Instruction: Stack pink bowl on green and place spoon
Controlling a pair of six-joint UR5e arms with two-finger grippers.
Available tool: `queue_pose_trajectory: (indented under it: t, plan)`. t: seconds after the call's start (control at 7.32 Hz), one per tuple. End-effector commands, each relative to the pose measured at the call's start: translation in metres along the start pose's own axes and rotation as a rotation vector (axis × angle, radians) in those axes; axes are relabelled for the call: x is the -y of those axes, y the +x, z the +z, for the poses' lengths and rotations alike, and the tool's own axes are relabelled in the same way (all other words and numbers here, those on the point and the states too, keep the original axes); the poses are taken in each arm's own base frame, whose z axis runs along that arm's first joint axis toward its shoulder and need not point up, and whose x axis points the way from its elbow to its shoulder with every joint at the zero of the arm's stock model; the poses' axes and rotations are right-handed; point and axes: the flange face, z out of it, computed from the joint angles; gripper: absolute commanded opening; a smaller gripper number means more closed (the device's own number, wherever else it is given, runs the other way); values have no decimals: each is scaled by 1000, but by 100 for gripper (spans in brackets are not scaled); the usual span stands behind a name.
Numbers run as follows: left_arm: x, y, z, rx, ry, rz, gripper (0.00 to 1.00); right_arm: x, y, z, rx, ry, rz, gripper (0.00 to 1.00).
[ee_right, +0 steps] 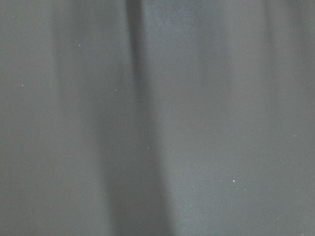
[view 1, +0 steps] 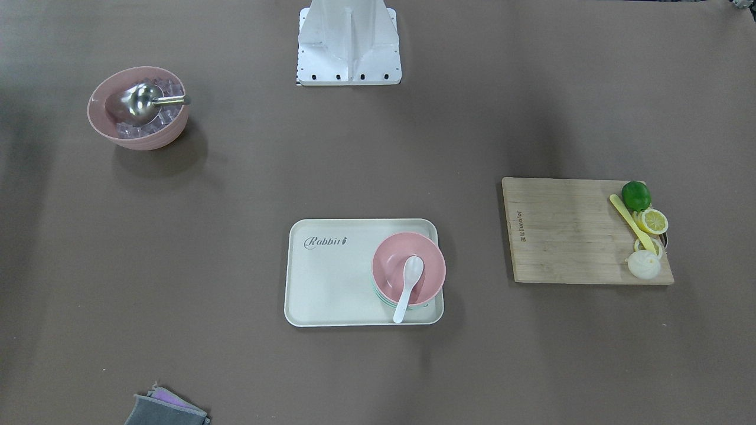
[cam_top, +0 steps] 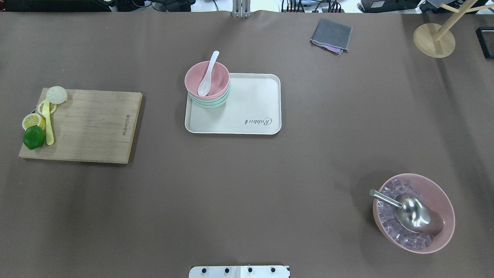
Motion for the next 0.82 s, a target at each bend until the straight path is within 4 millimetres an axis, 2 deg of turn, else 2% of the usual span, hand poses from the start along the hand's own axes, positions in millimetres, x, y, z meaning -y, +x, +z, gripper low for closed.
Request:
queue_pose_trajectory:
  t: [0.0,0.68]
  plan:
    - [-1,-1,0,0,-1,-1,98,1,-2,-1,0,1,-3,100]
    - [1,2,-2,-3,3,5,98,2,-8,-7,2,14,-15,100]
